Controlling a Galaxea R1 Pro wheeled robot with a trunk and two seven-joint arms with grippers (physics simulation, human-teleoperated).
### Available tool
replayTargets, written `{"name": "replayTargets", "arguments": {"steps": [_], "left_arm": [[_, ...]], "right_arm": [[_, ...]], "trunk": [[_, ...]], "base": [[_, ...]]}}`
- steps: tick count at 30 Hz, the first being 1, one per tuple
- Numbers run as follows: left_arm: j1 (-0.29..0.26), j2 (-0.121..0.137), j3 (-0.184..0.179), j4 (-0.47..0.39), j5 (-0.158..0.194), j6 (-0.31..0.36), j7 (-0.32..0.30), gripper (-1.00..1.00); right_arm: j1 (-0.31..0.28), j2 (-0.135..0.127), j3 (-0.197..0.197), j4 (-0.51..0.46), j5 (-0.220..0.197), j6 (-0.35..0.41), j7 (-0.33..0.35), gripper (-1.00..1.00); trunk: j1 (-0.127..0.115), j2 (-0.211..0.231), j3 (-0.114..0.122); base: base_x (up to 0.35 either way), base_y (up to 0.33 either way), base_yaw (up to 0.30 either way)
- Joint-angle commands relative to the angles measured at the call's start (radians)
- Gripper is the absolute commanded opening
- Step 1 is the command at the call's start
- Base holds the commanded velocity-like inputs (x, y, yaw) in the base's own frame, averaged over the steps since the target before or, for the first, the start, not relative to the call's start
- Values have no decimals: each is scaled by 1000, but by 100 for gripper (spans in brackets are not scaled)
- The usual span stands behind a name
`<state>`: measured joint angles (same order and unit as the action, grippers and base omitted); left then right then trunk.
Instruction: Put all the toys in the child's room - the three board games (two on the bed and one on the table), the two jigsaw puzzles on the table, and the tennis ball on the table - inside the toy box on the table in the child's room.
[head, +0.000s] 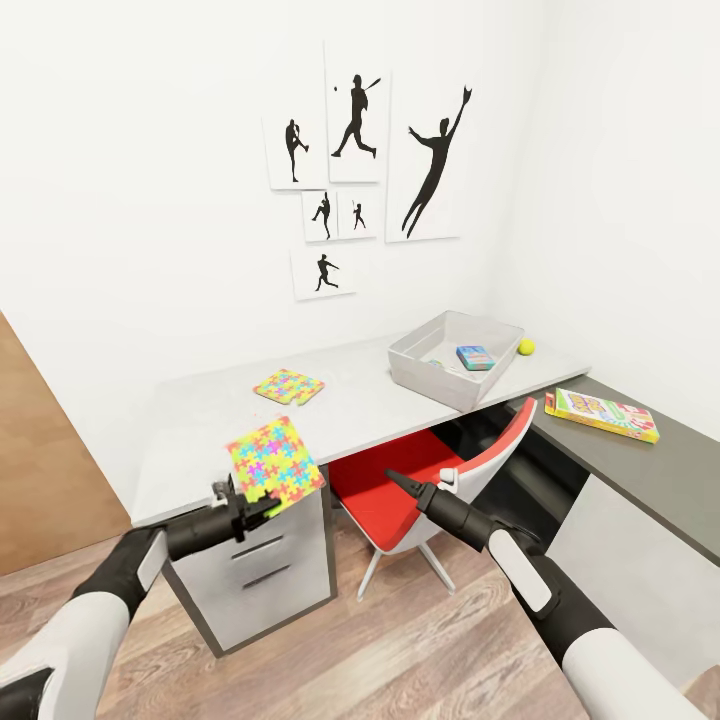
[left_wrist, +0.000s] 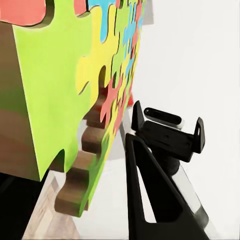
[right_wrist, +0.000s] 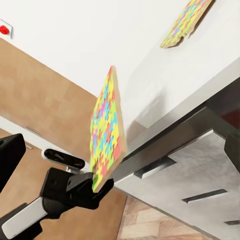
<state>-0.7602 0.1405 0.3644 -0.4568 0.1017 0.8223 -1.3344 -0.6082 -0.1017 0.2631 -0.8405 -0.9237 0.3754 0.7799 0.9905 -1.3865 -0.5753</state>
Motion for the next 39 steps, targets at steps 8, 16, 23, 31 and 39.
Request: {"name": "replayTargets", "arguments": {"steps": [8, 16, 23, 31, 39], "left_arm": [[-1, 1, -38, -28, 1, 14, -3, -100], [0, 5, -40, -57, 4, 45, -6, -100], [1, 14, -31, -73, 7, 80, -8, -100], [-1, 14, -35, -74, 7, 119, -7, -100], [-2, 14, -37, -74, 3, 136, -6, -100]], "right_arm": [[-1, -1, 2, 0, -11, 8, -1, 100], [-1, -1, 2, 0, -11, 8, -1, 100], [-1, -1, 2, 0, -11, 8, -1, 100], [-1, -1, 2, 0, -11, 8, -1, 100], [-1, -1, 2, -1, -10, 7, -1, 100]], "trunk": [[0, -1, -1], [0, -1, -1], [-23, 41, 18], [-54, 97, 43], [-84, 153, 68]], "base": [[-27, -1, 0], [-161, -58, 0], [-11, -5, 0], [0, 0, 0], [0, 0, 0]]}}
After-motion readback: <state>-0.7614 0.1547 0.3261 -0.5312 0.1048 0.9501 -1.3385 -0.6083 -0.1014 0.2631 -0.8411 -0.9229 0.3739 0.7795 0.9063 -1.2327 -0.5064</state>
